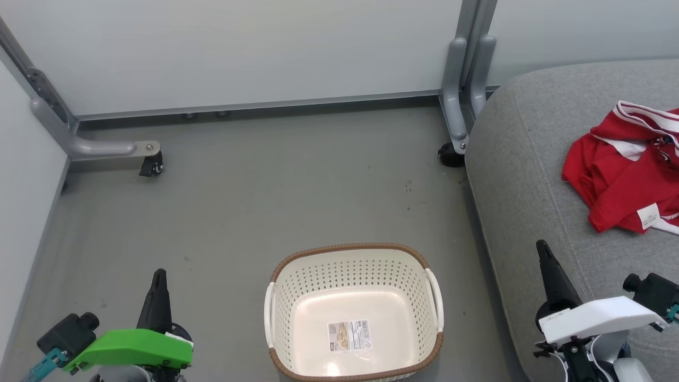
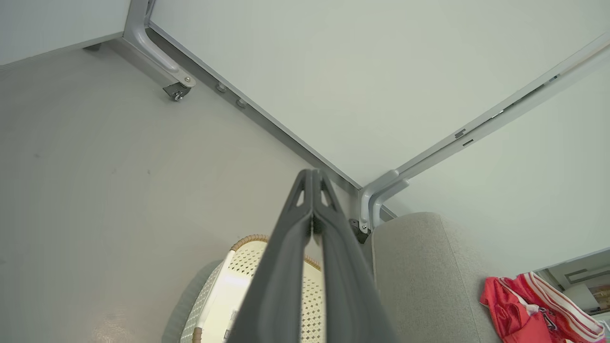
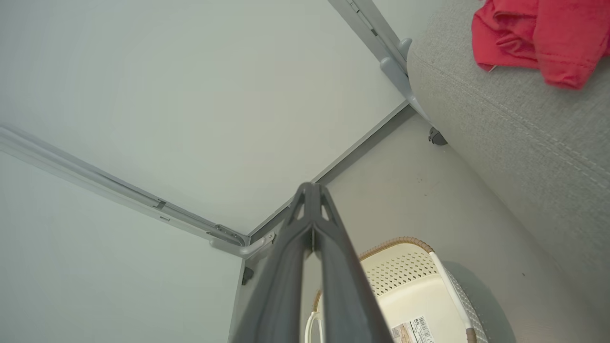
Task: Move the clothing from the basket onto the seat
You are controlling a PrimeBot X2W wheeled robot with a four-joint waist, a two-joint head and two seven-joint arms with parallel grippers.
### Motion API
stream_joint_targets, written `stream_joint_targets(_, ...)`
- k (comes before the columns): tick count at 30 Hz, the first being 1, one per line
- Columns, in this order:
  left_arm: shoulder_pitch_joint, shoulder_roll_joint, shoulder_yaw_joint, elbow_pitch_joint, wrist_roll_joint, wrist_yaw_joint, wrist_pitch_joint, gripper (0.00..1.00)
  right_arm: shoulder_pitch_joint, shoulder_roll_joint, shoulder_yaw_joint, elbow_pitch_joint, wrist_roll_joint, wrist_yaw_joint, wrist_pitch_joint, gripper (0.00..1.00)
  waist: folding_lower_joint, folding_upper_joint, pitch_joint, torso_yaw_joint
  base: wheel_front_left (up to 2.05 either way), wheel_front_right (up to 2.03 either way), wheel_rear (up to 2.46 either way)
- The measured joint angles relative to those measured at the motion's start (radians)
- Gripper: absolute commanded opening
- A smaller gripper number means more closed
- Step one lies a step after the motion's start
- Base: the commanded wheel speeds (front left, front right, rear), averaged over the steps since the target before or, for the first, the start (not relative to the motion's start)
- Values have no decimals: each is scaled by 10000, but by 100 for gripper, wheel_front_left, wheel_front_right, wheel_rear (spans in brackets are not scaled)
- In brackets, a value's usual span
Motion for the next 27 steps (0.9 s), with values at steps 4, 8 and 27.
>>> stream_joint_targets(4,-35,-10,107,6,-502,-44,119,0,-128,-8,-33,90,522,0,58,0,0,0,-18,-6,0,0,0)
stream_joint_targets(8,-101,-27,173,10,-930,-79,238,0,-149,-15,-59,188,997,0,102,0,0,0,-34,-12,0,0,0)
stream_joint_targets(27,-255,-96,525,29,-3003,-293,761,0,-440,-36,-217,571,3104,0,384,0,0,0,-116,-41,0,0,0)
